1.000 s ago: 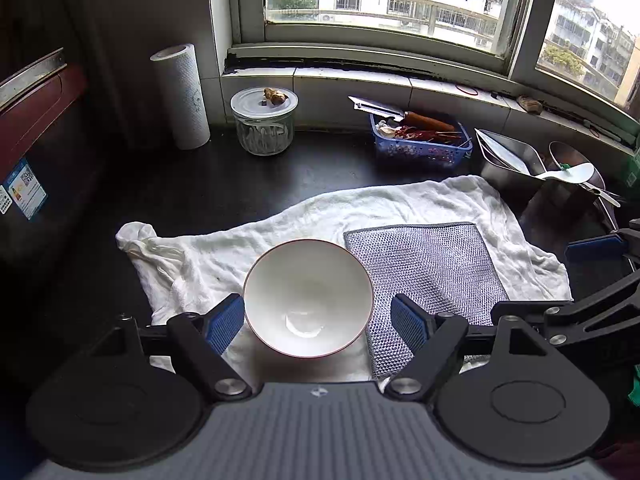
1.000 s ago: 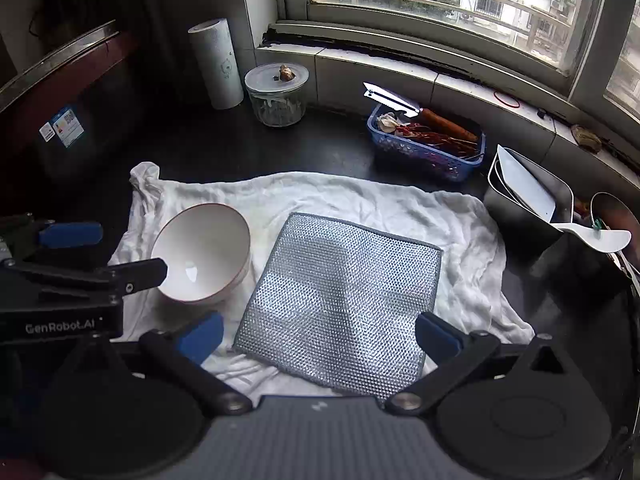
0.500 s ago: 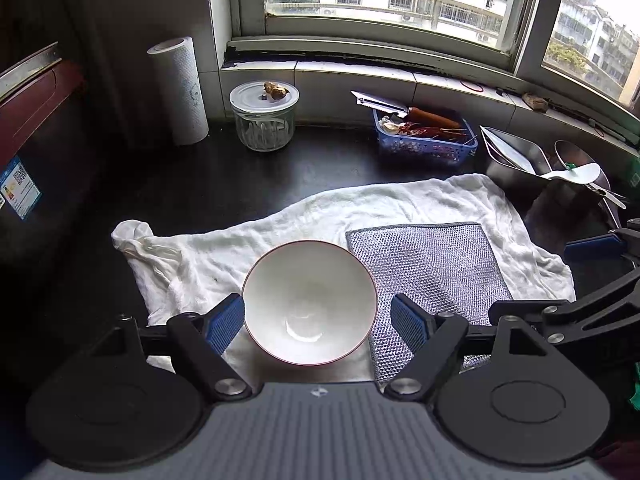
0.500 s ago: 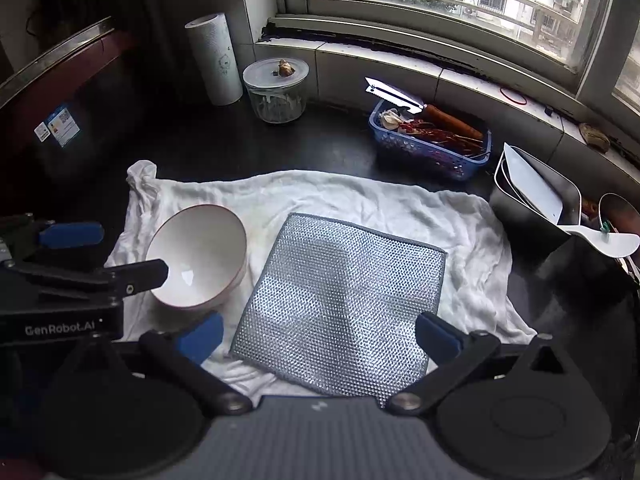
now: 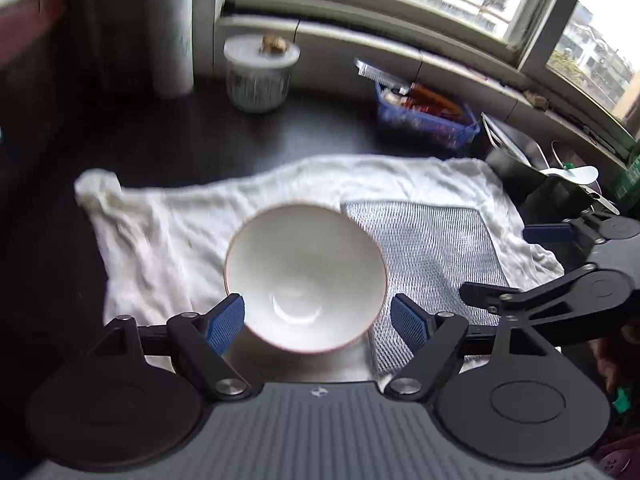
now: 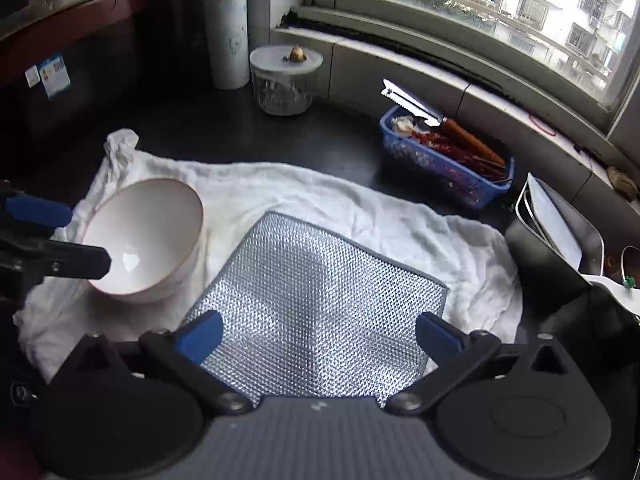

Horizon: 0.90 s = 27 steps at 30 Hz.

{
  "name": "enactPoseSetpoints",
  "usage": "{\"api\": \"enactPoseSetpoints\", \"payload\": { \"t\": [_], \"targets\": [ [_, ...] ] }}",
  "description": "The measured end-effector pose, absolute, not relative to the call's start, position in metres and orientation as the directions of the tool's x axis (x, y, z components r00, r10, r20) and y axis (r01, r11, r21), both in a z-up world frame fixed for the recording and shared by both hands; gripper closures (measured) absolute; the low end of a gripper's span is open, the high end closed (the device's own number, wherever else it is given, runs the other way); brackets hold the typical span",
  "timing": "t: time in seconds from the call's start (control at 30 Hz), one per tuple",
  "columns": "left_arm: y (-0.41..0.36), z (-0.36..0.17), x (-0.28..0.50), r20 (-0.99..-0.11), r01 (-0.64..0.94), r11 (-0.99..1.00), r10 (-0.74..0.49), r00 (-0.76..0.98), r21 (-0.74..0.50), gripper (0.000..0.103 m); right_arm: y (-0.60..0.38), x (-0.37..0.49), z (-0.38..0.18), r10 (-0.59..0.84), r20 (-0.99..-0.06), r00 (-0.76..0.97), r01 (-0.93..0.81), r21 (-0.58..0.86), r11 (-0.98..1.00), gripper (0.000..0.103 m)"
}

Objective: Clean bowl
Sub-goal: 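Grasp the grey mesh pad with the right gripper and lift it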

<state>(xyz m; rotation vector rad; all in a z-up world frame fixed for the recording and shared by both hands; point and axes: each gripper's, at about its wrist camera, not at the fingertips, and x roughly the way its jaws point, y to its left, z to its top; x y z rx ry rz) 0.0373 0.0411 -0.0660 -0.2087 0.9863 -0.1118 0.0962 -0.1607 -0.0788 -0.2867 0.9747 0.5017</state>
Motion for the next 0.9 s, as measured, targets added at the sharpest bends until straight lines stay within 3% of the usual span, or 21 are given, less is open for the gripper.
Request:
{"api": "enactPoseSetpoints", "payload": {
  "t": [0.17,0.3,0.4,0.57,0.63,0.7,0.73,0.8,0.9],
  "targets": [
    [0.042,-0.073,0.042,-0.831,0.010,0.976,-0.189,0.523,-0.216,0.023,-0.155,0.110,-0.106,0.258,-0.859,0.442,-0.536,-0.023,0.844,0.001],
    [0.044,-0.077,0.047,-0.838,0.009,0.979,-0.180,0.515,-0.204,0.023,-0.152,0.118,-0.120,0.273,-0.862,0.427,-0.553,-0.010,0.833,0.009],
    [0.045,-0.077,0.052,-0.840,0.002,0.981,-0.168,0.515,-0.195,0.023,-0.152,0.126,-0.131,0.272,-0.882,0.384,-0.544,0.022,0.839,0.031],
    [0.055,-0.075,0.056,-0.836,-0.026,0.981,-0.151,0.527,-0.193,0.023,-0.154,0.127,-0.130,0.280,-0.876,0.393,-0.557,0.016,0.831,0.043],
    [0.058,-0.075,0.060,-0.839,-0.041,0.980,-0.147,0.524,-0.197,0.023,-0.154,0.127,-0.130,0.283,-0.873,0.397,-0.568,0.009,0.823,0.062],
    [0.059,-0.077,0.061,-0.842,-0.050,0.979,-0.143,0.520,-0.197,0.023,-0.153,0.126,-0.129,0.285,-0.871,0.400,-0.586,-0.004,0.810,0.066],
    [0.059,-0.077,0.062,-0.843,-0.052,0.979,-0.144,0.518,-0.199,0.023,-0.153,0.126,-0.129,0.286,-0.870,0.401,-0.596,-0.011,0.803,0.076],
    [0.060,-0.078,0.064,-0.845,-0.057,0.978,-0.141,0.517,-0.198,0.023,-0.154,0.126,-0.127,0.286,-0.868,0.406,-0.611,-0.024,0.791,0.085],
    [0.062,-0.077,0.065,-0.845,-0.066,0.978,-0.137,0.518,-0.199,0.023,-0.145,0.123,-0.120,0.297,-0.860,0.415,-0.638,-0.042,0.769,0.092]
  ]
}}
